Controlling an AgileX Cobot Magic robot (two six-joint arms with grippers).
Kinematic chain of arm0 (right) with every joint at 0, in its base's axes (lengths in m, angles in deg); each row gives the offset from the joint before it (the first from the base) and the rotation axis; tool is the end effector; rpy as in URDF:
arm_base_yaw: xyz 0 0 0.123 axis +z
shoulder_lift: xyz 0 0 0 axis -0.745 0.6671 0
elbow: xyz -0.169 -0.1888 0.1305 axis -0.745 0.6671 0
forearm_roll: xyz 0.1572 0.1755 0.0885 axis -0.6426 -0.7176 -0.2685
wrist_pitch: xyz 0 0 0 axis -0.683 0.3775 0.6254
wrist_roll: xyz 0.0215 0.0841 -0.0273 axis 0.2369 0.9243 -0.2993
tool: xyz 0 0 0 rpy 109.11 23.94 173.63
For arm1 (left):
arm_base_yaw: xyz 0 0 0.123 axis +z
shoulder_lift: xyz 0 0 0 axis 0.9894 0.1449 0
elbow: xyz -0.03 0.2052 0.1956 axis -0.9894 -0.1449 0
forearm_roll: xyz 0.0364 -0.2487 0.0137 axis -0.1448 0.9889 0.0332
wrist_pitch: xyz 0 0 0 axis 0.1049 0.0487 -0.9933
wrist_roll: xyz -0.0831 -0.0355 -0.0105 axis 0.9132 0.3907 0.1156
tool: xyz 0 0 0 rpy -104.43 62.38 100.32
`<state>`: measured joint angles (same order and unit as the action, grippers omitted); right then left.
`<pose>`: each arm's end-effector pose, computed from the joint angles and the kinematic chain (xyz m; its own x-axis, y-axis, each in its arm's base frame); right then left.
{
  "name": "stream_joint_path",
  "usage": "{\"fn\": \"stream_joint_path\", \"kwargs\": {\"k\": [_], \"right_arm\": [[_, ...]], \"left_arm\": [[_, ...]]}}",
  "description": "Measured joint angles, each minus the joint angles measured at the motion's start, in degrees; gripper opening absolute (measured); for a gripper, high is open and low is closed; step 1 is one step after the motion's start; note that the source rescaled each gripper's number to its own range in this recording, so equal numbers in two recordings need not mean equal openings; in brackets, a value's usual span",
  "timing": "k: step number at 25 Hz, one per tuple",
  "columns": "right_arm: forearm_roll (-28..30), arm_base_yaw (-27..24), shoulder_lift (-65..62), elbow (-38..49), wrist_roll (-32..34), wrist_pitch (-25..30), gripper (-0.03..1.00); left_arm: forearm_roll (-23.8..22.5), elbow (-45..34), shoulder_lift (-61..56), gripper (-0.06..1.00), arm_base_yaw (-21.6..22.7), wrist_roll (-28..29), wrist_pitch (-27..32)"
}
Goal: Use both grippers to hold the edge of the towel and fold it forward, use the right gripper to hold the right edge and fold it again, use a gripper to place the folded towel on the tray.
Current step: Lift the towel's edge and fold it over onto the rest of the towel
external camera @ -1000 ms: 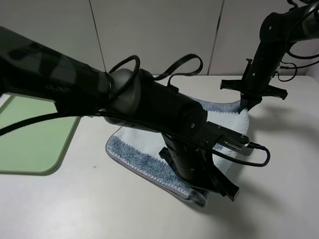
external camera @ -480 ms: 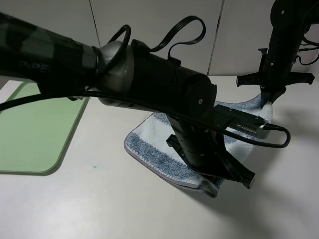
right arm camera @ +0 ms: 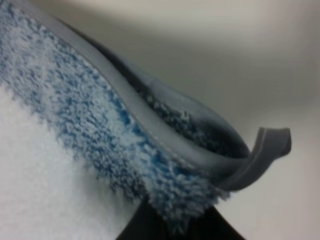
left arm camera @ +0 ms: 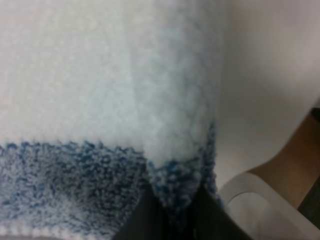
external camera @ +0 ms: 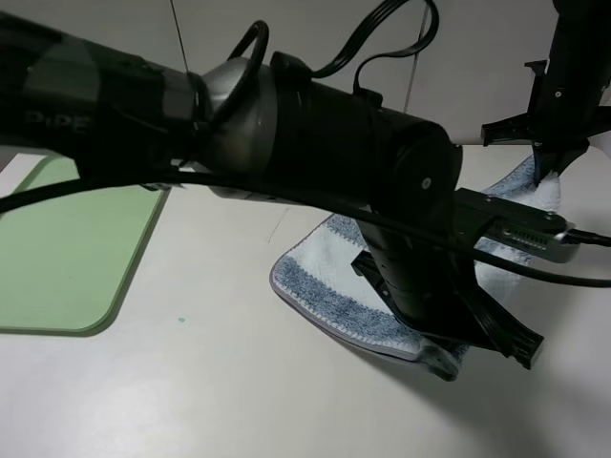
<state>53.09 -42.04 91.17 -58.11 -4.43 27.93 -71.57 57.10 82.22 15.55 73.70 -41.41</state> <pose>0.3848 0.0223 0.2303 -0.9839 0.1526 -0.0935 0.1680 0.9677 -0.1877 0.1702 -0.4104 0.1823 -0.6544 0.6203 -0.4324 0.7502 0.6043 -0.2685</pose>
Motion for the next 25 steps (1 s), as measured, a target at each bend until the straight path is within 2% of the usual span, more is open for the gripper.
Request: {"fn": "stream_joint_path", "kwargs": {"k": [9, 17, 22, 25], "right_arm": [[-1.6, -5.1, -3.9, 0.7, -1.3, 0.4, 0.00], [-2.9, -3.3, -3.9, 1.0, -1.3, 0.4, 0.00], [-5.6, -2.5, -3.9, 1.0, -1.3, 0.4, 0.00], [-6.3, -2.4, -3.6, 1.0, -1.3, 0.0, 0.00]], "left_arm": [[-0.6, 0.7, 0.0, 0.00, -1.4, -0.2, -2.3], [-2.1, 0.7, 0.0, 0.00, -1.4, -0.3, 1.0], [-5.1, 0.7, -0.3, 0.00, -1.4, -0.1, 4.5], [-8.5, 0.7, -1.5, 0.00, -1.4, 1.8, 6.2]]}}
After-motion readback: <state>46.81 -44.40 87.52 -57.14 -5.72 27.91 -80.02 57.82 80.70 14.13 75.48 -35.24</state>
